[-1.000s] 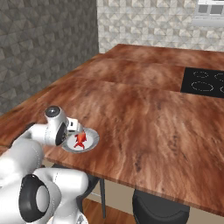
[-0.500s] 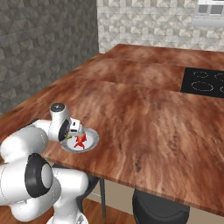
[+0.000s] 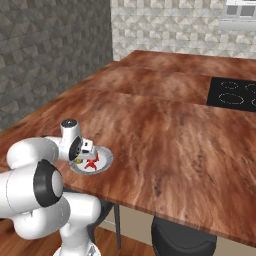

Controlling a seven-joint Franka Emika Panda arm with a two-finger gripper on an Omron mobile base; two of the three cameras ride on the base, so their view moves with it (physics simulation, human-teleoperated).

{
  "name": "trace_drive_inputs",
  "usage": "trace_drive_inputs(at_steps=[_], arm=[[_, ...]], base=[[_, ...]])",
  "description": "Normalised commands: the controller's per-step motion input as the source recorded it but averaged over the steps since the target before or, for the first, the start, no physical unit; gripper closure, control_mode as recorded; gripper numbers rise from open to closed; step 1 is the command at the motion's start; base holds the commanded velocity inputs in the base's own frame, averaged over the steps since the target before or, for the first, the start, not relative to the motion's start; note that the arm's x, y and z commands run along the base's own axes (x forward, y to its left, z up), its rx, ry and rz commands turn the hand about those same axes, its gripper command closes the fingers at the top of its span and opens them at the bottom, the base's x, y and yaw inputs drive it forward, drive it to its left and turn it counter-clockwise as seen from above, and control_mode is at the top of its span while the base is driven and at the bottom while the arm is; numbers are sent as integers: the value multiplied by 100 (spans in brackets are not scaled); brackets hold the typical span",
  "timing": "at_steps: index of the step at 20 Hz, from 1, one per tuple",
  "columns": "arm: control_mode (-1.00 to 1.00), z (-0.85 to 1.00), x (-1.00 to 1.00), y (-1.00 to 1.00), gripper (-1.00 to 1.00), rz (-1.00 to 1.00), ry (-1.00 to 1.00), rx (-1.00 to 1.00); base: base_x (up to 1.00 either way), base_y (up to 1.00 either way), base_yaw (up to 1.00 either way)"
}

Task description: Take the lemon wedge from the fridge and place it on the plate with fish on the dining counter.

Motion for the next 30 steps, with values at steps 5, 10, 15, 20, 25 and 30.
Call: trace_drive_inputs(at_steps=[5, 10, 15, 20, 25, 30], arm=[[-100, 0, 13, 0, 100, 0, -1, 0], [-100, -9, 7, 0, 100, 0, -1, 0], [-100, -21, 4, 1, 100, 0, -5, 0], [-100, -20, 9, 0, -100, 0, -8, -1], [-100, 29, 3, 4, -100, -1, 0, 0], [-100, 100, 6, 31, -100, -5, 0, 0]], base=[[0, 0, 0], [0, 0, 0], [0, 0, 0], [0, 0, 0], [0, 0, 0], [0, 0, 0]])
